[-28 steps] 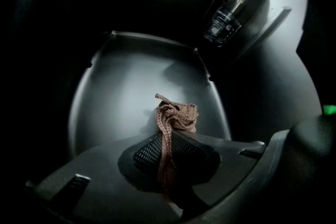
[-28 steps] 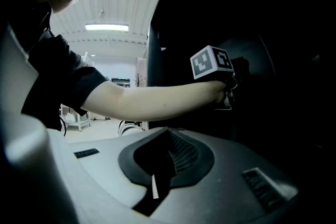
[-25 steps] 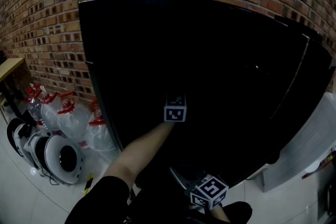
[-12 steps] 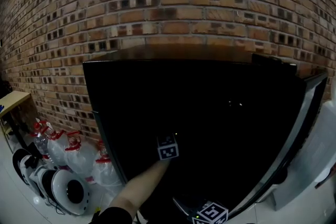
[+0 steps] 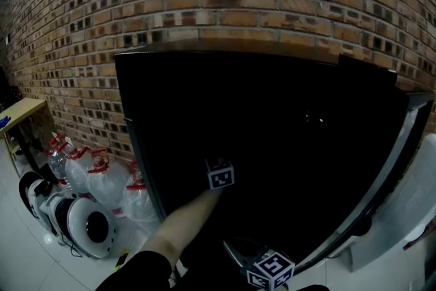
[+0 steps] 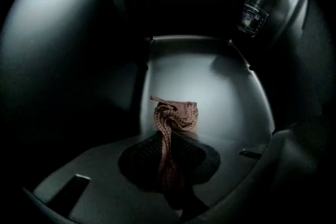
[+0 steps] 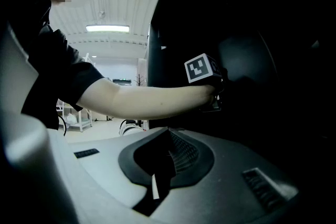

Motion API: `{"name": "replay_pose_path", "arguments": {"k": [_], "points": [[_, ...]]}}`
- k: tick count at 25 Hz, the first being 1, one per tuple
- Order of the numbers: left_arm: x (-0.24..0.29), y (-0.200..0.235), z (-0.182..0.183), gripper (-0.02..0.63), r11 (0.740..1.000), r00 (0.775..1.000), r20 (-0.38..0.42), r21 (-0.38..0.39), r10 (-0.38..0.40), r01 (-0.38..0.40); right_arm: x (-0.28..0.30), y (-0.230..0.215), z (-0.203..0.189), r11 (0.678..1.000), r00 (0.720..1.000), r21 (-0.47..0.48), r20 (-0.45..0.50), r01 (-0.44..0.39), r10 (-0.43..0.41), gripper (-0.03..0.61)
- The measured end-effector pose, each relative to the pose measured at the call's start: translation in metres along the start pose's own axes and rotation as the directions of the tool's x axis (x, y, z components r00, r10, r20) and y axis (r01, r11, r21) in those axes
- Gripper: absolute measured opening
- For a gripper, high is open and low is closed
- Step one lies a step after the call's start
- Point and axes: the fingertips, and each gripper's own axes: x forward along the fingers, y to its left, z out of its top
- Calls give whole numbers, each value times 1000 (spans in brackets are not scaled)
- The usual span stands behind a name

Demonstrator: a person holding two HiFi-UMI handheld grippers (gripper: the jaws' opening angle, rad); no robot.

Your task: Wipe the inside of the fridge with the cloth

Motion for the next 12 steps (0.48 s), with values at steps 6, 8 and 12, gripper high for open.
{"name": "replay_pose_path", "arguments": {"k": [6, 8, 12], "points": [[-7, -1, 0, 46, 993, 995, -8, 58, 100, -99, -18, -4, -3, 1000, 1000, 15, 14, 13, -13, 5], [-10, -4, 1, 46, 998, 999, -8, -45, 52, -52, -21, -4, -4, 1000, 1000, 10, 17, 6, -6, 5], [-27, -39, -6, 47, 974, 987, -10, -165, -159, 155, -18, -5, -8, 1000, 1000, 31, 8, -4, 3, 5]]}}
